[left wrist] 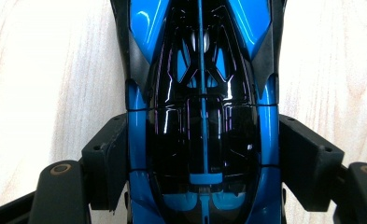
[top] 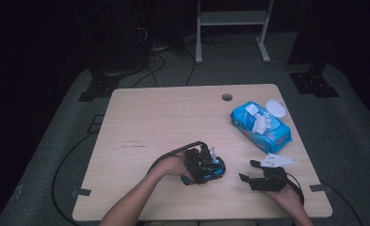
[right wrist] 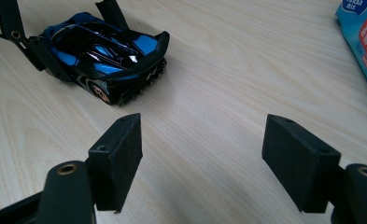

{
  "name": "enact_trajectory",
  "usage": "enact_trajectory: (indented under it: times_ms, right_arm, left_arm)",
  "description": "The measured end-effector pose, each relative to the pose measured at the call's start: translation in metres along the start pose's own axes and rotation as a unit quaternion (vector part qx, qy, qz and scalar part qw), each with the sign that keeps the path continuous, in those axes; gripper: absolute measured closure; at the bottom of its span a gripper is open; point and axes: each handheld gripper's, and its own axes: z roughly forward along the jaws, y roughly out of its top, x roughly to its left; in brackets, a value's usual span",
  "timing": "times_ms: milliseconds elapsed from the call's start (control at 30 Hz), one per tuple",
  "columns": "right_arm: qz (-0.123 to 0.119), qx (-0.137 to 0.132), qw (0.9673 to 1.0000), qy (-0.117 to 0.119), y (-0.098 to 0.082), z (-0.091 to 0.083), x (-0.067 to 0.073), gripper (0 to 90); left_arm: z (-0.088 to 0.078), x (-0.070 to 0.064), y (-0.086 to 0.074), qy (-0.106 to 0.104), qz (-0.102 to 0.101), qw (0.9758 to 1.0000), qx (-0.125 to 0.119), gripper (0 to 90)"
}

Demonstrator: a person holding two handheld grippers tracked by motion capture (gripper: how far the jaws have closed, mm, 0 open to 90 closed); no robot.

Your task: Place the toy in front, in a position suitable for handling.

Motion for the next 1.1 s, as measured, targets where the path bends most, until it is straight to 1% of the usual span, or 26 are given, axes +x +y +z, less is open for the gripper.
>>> enact_trajectory:
  times_ms: [133, 233, 333, 400, 433, 467, 500, 533, 600, 667, 700, 733, 767, 800, 833, 867, 900, 933, 1000, 1067, 1100]
  right_arm:
    - [-0.001, 0.002, 1.0, 0.0, 0.0, 0.002, 0.0, 27.8]
    - [-0.001, 0.002, 1.0, 0.0, 0.0, 0.002, 0.0, 27.8]
    - [0.0, 0.003, 1.0, 0.0, 0.0, 0.002, 0.0, 27.8]
    - [-0.001, 0.003, 1.0, -0.001, 0.0, 0.002, 0.001, 27.8]
    - [0.0, 0.003, 1.0, -0.002, 0.0, 0.002, 0.0, 27.8]
    - [-0.001, 0.002, 1.0, -0.003, 0.0, 0.002, 0.0, 27.7]
    - [-0.001, 0.002, 1.0, -0.003, 0.0, 0.002, 0.0, 27.7]
    - [0.0, 0.001, 1.0, -0.007, 0.001, 0.002, -0.001, 27.1]
    - [0.001, -0.002, 0.9999, -0.011, 0.002, 0.0, -0.002, 26.8]
    - [0.0, -0.009, 0.9998, -0.015, 0.005, -0.003, -0.002, 26.9]
    - [0.0, -0.009, 0.9998, -0.015, 0.005, -0.003, -0.002, 26.9]
    - [-0.005, -0.018, 0.9995, -0.025, 0.012, -0.007, -0.002, 26.9]
    - [-0.009, -0.025, 0.9992, -0.031, 0.016, -0.009, -0.003, 26.9]
    - [-0.013, -0.033, 0.9986, -0.038, 0.021, -0.012, -0.004, 26.8]
    - [-0.013, -0.033, 0.9986, -0.038, 0.021, -0.012, -0.004, 26.8]
    - [-0.016, -0.042, 0.9975, -0.055, 0.031, -0.017, -0.009, 26.9]
    - [-0.017, -0.045, 0.9968, -0.064, 0.036, -0.019, -0.013, 26.8]
    - [-0.019, -0.048, 0.996, -0.073, 0.041, -0.02, -0.017, 26.8]
    - [-0.021, -0.052, 0.9942, -0.091, 0.052, -0.022, -0.025, 26.8]
    - [-0.028, -0.049, 0.9923, -0.11, 0.063, -0.022, -0.034, 26.8]
    - [-0.034, -0.046, 0.991, -0.121, 0.069, -0.021, -0.038, 26.8]
  left_arm:
    - [0.0, 0.002, -0.001, -0.005, 0.002, 1.0, -0.002, 25.8]
    - [0.0, 0.001, -0.001, -0.002, 0.005, 1.0, -0.004, 25.7]
    - [0.0, 0.0, -0.002, 0.001, 0.0, 0.9999, -0.012, 25.5]
    - [0.0, 0.001, -0.004, -0.004, -0.006, 0.9997, -0.021, 24.8]
    - [0.0, 0.001, -0.004, -0.004, -0.006, 0.9997, -0.021, 22.7]
    - [-0.001, 0.002, -0.005, -0.002, -0.014, 0.9996, -0.026, 19.8]
    - [-0.003, 0.003, -0.006, 0.002, -0.019, 0.9994, -0.03, 19.8]
    - [-0.007, 0.004, -0.009, 0.003, -0.022, 0.9988, -0.044, 17.3]
    - [-0.013, 0.002, -0.013, 0.011, -0.024, 0.9977, -0.063, 16.0]
    - [-0.02, 0.0, -0.019, 0.022, -0.022, 0.9961, -0.082, 14.8]
    - [-0.02, 0.0, -0.019, 0.022, -0.022, 0.9961, -0.082, 14.1]
    - [-0.026, -0.003, -0.026, 0.033, -0.027, 0.9934, -0.106, 13.2]
    - [-0.029, -0.004, -0.031, 0.038, -0.027, 0.9921, -0.116, 12.8]
    - [-0.031, -0.005, -0.035, 0.046, -0.031, 0.9904, -0.127, 12.5]
    - [-0.031, -0.005, -0.035, 0.046, -0.031, 0.9904, -0.127, 11.4]
    - [-0.036, -0.005, -0.045, 0.053, -0.046, 0.9858, -0.152, 10.7]
    - [-0.037, -0.005, -0.051, 0.055, -0.052, 0.9833, -0.165, 10.7]
    - [-0.038, -0.006, -0.057, 0.061, -0.059, 0.9803, -0.179, 10.6]
    - [-0.04, -0.007, -0.067, 0.068, -0.066, 0.9772, -0.19, 9.8]
    - [-0.039, -0.009, -0.077, 0.078, -0.07, 0.9737, -0.202, 9.6]
    - [-0.039, -0.009, -0.077, 0.078, -0.07, 0.9737, -0.202, 9.6]
